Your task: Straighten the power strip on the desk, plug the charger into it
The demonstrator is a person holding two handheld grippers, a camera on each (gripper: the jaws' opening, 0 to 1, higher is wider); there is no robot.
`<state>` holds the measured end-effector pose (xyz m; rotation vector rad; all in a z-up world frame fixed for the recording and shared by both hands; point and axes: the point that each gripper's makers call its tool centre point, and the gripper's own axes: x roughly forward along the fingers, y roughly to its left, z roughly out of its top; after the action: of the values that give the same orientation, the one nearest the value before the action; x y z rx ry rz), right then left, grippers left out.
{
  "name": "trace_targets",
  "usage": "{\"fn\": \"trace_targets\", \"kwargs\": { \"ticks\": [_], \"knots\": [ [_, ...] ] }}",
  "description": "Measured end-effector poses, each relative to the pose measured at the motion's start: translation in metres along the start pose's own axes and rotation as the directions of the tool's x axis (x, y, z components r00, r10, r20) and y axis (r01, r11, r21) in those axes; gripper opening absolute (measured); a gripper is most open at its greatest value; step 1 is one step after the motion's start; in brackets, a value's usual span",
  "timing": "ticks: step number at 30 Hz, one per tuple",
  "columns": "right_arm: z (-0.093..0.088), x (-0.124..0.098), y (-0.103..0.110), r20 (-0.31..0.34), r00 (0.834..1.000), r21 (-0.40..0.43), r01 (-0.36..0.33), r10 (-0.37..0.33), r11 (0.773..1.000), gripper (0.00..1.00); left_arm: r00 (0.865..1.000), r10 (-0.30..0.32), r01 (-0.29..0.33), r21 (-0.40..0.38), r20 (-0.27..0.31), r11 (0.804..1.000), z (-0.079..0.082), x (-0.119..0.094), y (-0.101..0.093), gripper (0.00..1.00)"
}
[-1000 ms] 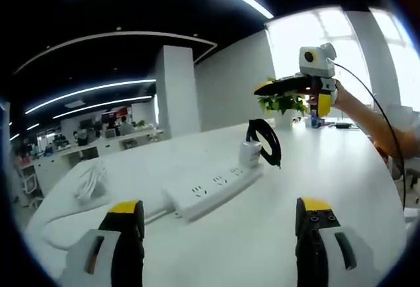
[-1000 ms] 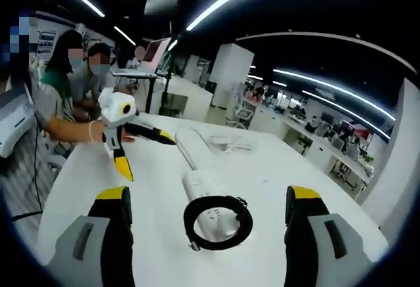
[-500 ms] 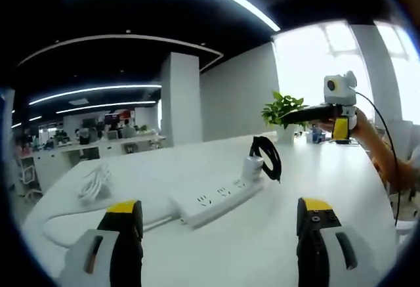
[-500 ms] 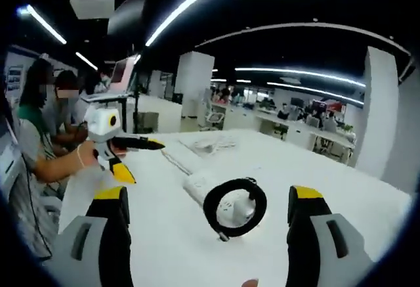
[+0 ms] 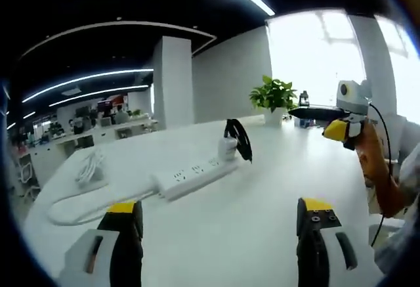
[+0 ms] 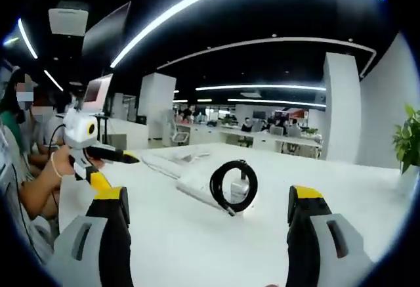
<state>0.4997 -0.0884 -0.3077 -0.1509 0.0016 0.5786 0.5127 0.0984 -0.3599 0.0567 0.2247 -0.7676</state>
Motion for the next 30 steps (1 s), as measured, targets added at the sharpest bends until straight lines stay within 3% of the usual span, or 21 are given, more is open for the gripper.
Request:
{"fn": "trace_targets", "kwargs": {
  "ticks": [3,5,12,15,22,30],
  "knots": [
    [-0.015,-0.010,0.008,-0.036,0.999,0.034,0.021,-0.020,0.999,1.00,0.999,0.005,-0.005,-0.008,0.032,1.000,0.003,-0.013,-0.008,0.99],
    [-0.021,-0.019,0.012,-0.031,0.999,0.056,0.032,-0.031,0.998,0.99,0.998,0.043,-0.042,-0.023,0.045,0.999,0.001,-0.022,-0.008,0.99],
    [-0.030,-0.046,-0.001,-0.040,0.987,0.070,0.159,-0.156,0.985,0.99,0.990,0.128,-0.124,-0.067,0.061,0.990,-0.007,-0.046,0.000,0.99],
    [-0.034,-0.053,0.000,-0.037,0.985,0.094,0.171,-0.169,0.981,0.99,0.985,0.158,-0.152,-0.084,0.074,0.985,-0.009,-0.054,0.004,0.98],
    [-0.050,-0.063,0.005,-0.062,0.983,0.138,0.179,-0.172,0.974,0.99,0.982,0.179,-0.174,-0.078,0.059,0.982,-0.017,-0.057,0.002,0.99],
    [-0.072,-0.094,-0.003,-0.123,0.961,0.147,0.264,-0.248,0.953,0.99,0.980,0.187,-0.181,-0.075,0.070,0.981,-0.028,-0.063,-0.008,0.98]
  ]
}}
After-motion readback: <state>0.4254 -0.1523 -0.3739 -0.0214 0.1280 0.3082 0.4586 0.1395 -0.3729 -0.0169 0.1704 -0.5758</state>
